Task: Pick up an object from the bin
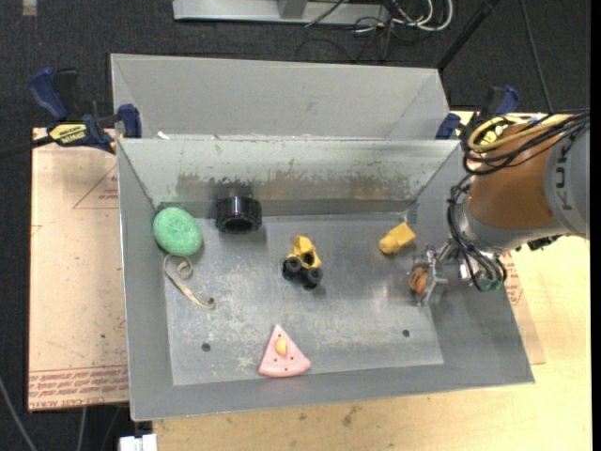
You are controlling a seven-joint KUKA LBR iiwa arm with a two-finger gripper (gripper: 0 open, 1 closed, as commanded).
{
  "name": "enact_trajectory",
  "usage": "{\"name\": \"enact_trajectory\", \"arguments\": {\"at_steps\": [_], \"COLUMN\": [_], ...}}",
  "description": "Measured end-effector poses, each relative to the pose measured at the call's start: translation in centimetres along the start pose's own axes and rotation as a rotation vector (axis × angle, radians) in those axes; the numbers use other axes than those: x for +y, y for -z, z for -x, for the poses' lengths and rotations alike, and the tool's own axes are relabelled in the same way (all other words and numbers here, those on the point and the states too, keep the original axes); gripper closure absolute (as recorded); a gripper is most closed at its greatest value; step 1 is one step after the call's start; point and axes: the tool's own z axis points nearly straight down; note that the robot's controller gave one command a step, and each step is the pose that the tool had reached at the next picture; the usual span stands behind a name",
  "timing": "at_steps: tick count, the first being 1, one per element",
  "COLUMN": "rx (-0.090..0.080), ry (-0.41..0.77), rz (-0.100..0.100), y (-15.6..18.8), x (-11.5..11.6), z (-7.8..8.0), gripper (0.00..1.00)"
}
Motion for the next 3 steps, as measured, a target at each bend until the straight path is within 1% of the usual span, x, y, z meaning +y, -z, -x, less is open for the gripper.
{"name": "enact_trajectory", "arguments": {"at_steps": [1,2,3], "rx": [0.000,0.007,0.001], "ry": [0.000,0.022,0.038], "rz": [0.000,0.001,0.000], "y": [0.0,4.8,10.5], "x": [0.0,0.8,1.0], "z": [0.0,0.6,2.4], "gripper": [1.00,1.00,1.00]}}
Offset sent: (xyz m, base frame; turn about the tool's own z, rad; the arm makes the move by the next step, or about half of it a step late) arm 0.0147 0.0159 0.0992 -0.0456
